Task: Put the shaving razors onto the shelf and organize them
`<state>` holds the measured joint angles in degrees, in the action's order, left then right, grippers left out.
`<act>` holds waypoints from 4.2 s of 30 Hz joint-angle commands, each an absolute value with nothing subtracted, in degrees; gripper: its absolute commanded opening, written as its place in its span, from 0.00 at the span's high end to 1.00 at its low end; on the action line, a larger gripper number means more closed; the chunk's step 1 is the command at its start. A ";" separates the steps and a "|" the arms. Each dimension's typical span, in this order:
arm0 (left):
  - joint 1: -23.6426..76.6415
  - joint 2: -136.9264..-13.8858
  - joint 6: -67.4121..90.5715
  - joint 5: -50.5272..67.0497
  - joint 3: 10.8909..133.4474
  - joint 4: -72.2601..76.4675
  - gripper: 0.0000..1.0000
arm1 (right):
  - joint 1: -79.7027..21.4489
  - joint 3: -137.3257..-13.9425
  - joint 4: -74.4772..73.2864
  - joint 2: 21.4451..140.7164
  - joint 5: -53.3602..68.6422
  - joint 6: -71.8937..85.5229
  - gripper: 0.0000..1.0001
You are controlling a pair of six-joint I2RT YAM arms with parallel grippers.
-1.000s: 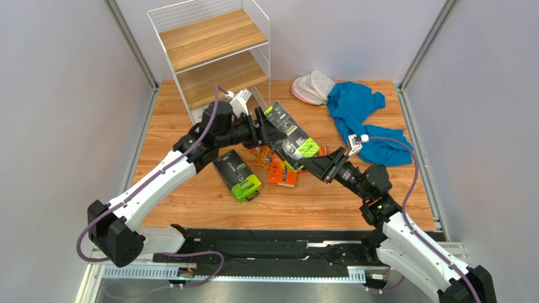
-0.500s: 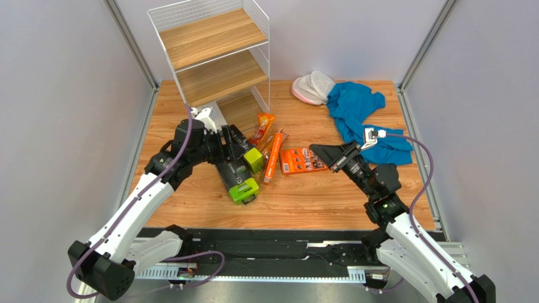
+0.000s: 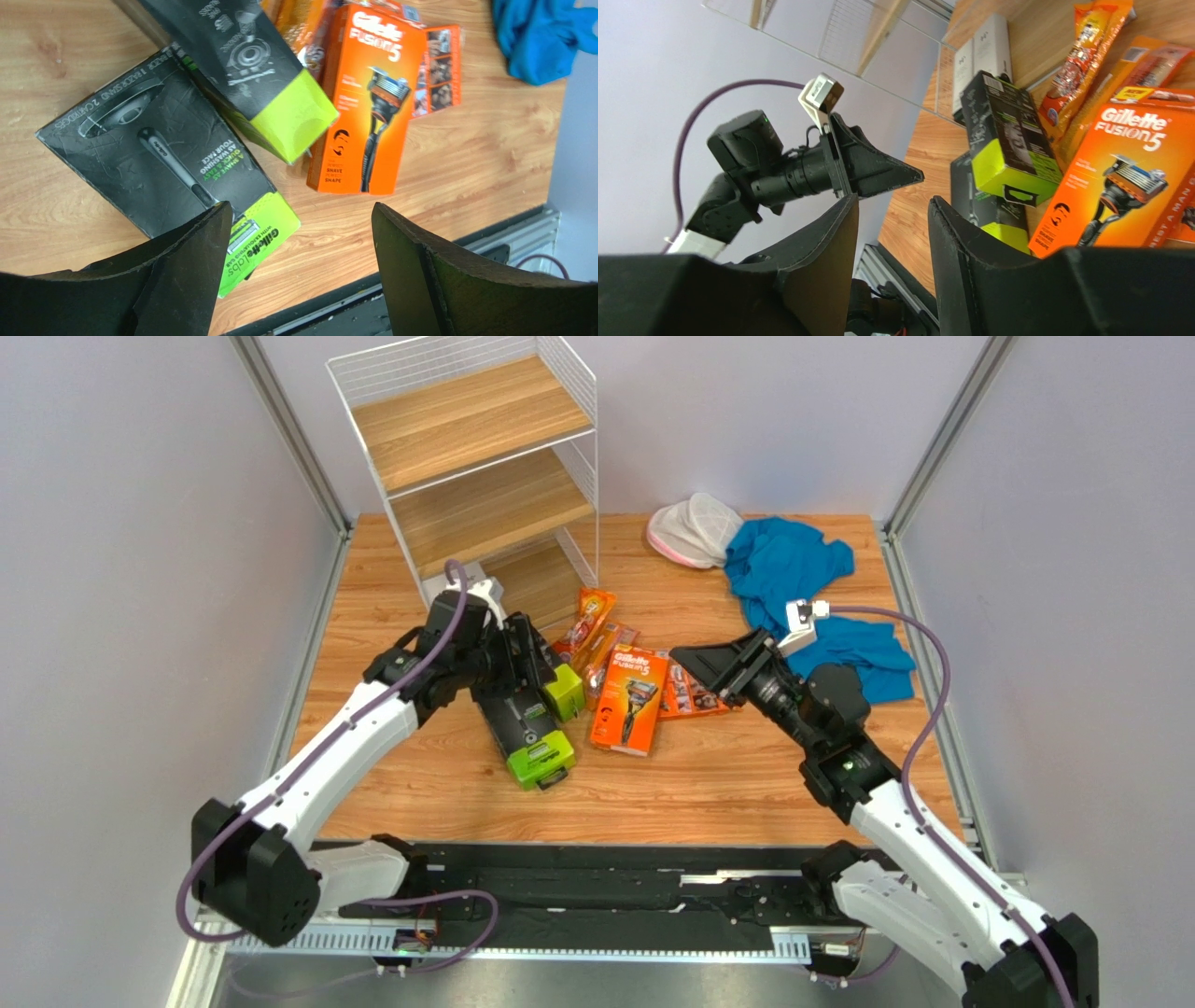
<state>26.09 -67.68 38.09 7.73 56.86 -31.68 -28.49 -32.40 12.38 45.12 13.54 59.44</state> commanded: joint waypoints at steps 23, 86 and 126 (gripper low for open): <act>26.10 -102.56 50.71 -1.93 80.33 -43.51 0.18 | -29.09 -30.41 11.95 39.99 14.15 53.53 0.41; 37.18 -69.61 56.60 18.45 70.67 1.91 1.00 | -36.83 -22.85 63.72 61.17 15.38 81.48 0.05; 37.27 -59.85 61.34 24.52 55.90 4.22 1.00 | -36.83 -23.38 67.06 61.79 13.27 78.57 0.23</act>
<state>36.53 -61.98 59.79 18.52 56.27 2.70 -37.82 -22.33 62.72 63.53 18.94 81.12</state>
